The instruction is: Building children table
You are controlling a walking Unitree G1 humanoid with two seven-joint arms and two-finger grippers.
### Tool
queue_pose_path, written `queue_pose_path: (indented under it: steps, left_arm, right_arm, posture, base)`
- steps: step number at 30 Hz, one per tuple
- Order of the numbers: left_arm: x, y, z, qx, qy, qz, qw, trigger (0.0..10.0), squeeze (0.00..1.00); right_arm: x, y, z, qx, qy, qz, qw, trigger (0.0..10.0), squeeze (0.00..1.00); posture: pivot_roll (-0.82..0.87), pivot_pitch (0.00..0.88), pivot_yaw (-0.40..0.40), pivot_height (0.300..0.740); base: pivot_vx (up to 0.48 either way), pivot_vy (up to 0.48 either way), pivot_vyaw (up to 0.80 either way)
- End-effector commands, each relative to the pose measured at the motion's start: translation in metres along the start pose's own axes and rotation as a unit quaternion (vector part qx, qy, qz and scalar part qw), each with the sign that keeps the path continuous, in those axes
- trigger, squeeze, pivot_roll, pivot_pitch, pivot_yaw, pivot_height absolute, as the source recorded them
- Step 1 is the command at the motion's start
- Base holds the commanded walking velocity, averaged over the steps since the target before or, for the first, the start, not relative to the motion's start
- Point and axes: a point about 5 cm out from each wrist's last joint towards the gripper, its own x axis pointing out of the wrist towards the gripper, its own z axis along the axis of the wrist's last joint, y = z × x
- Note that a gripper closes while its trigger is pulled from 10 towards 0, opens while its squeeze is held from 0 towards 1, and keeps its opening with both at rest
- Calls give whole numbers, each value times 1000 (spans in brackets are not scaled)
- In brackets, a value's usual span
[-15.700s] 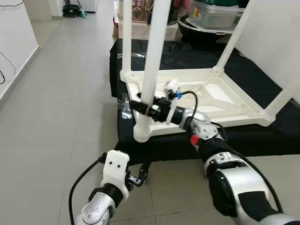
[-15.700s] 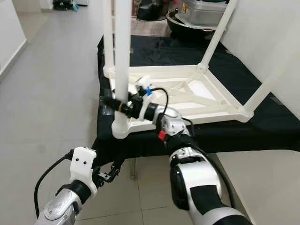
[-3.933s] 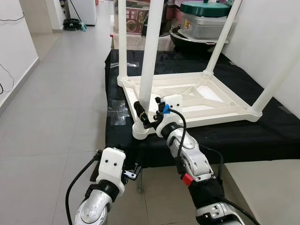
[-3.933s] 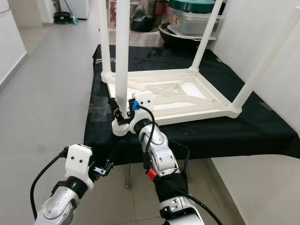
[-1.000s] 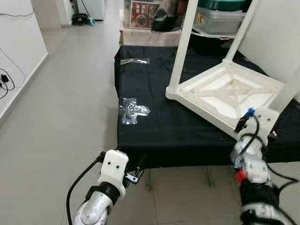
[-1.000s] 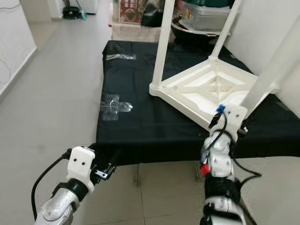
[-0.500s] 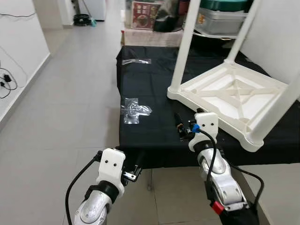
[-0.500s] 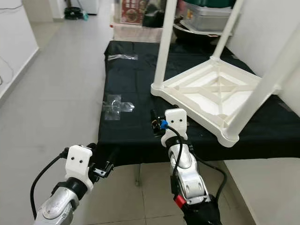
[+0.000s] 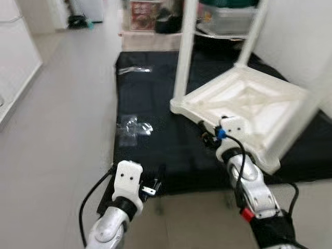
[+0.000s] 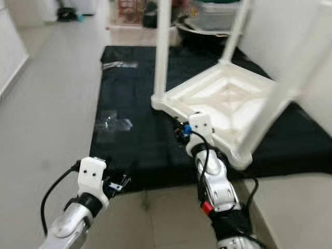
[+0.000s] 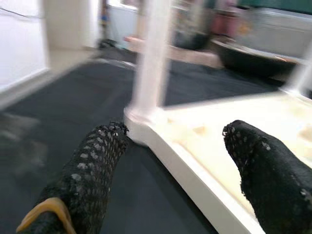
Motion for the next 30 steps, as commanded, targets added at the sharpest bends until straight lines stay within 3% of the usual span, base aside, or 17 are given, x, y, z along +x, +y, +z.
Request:
queue_pose_path:
  steps: [1,3,5,8,9,13,20,26,30]
  left_arm:
    - [-2,3,-5,-6,16,8,1000,10000,0]
    - [-2,3,-5,-6,16,7,1000,10000,0]
    - [-2,2,-4,-4,15,4,1000,10000,0]
    - [-2,2,-5,-4,15,6,1000,10000,0]
    - [-2,2,-5,-6,16,7,1000,10000,0]
    - [-3,3,-5,-7,17,8,1000,10000,0]
    - [-5,-3,-1,-7,10,-6,1000,10000,0]
    - [-9,-5,2,-13,5,-5,1000,10000,0]
    - [-13,-9,4,-14,4,-13,1000,10000,0]
  right_arm:
    - [3,8,-2,11,4,30,999,10000,0]
    - [4,9,-1,11,4,35,999,10000,0]
    - [15,10,5,0,9,87,996,10000,0]
    - [22,8,8,-8,20,96,995,10000,0]
    - [32,3,10,-11,44,109,993,10000,0]
    - [44,-2,13,-12,77,130,988,10000,0]
    - [76,-10,30,-90,142,162,972,10000,0]
    - [85,-10,37,-113,166,165,966,10000,0]
    - [85,-13,32,-127,216,178,952,10000,0]
  posture:
    - [59,91,-98,740]
    - [59,91,-98,740]
    - [57,93,-101,740]
    - [59,93,-101,740]
    - [63,93,-103,740]
    - [59,92,-98,740]
    - [65,102,-109,740]
    - [72,113,-123,740]
    - [71,126,-128,740]
  base:
    - [0,0,0]
    - [0,0,0]
    - [0,0,0]
    - [0,0,0]
    - [0,0,0]
    - [0,0,0]
    - [0,0,0]
    - [0,0,0]
    - [0,0,0]
